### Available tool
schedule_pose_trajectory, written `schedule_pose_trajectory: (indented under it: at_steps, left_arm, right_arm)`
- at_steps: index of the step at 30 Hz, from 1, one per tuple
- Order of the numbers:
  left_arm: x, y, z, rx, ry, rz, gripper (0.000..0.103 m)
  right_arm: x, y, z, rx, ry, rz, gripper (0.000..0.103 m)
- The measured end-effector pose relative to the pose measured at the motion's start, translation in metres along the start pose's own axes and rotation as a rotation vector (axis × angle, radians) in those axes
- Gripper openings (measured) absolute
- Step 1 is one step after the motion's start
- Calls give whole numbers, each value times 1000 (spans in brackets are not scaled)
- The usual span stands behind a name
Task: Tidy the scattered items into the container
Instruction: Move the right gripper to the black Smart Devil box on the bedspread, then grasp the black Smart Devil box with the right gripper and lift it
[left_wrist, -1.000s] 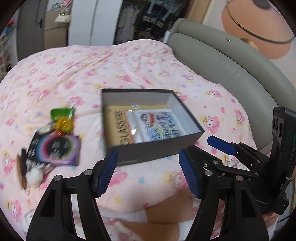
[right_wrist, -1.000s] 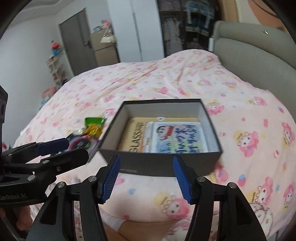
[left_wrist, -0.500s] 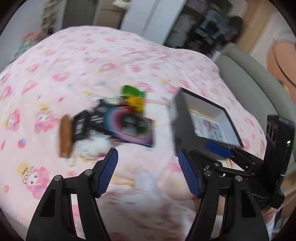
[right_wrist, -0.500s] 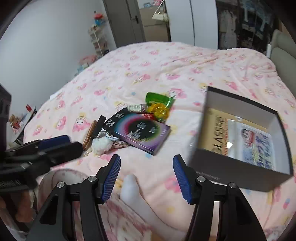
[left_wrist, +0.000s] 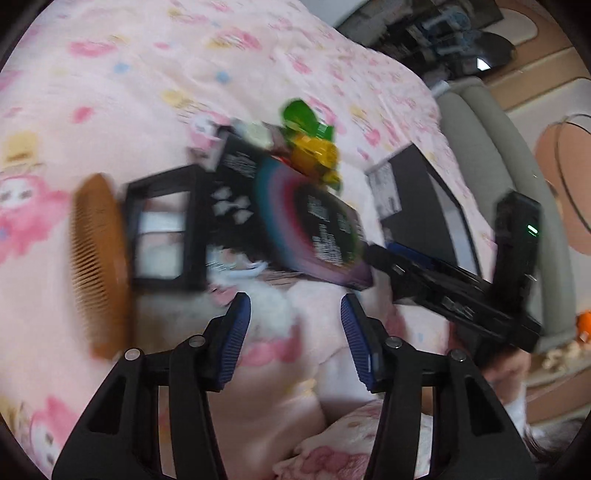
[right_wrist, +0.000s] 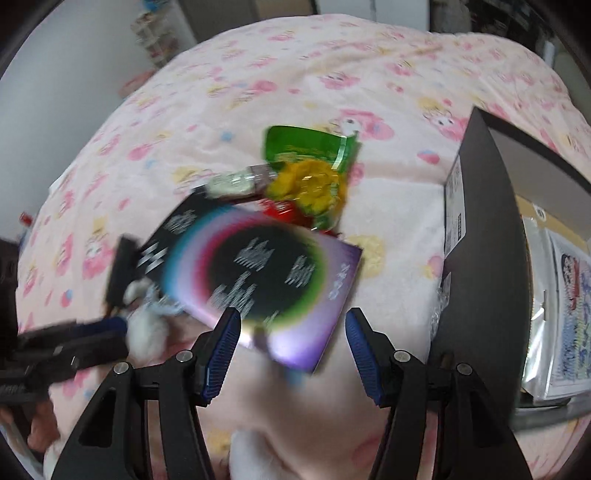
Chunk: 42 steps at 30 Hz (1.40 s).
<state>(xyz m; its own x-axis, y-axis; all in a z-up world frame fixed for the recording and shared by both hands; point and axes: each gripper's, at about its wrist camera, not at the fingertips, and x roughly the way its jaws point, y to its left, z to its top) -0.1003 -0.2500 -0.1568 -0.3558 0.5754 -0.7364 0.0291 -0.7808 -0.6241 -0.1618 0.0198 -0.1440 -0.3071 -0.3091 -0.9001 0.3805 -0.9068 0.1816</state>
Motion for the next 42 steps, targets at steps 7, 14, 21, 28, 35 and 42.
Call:
schedule_pose_trajectory:
  at_steps: [7, 14, 21, 28, 35, 42]
  left_arm:
    - [19, 3, 25, -26, 45, 14, 55]
    - [17, 13, 27, -97, 5, 1, 55]
    - [25, 15, 27, -116, 64, 40, 55]
    - [-1, 21, 16, -128, -12, 67, 57]
    - [-1, 21, 16, -124, -27, 51, 56]
    - [9, 25, 23, -134, -26, 46, 56]
  right_arm:
    - [27, -15, 1, 70, 13, -24, 57]
    - [34, -24, 2, 153, 124, 155, 62]
    - [25, -1, -6, 26, 116, 170, 50]
    - [-20, 51, -30, -252, 49, 193, 44]
    - [12, 16, 29, -97, -28, 102, 44]
    - [54, -14, 49, 26, 22, 176, 47]
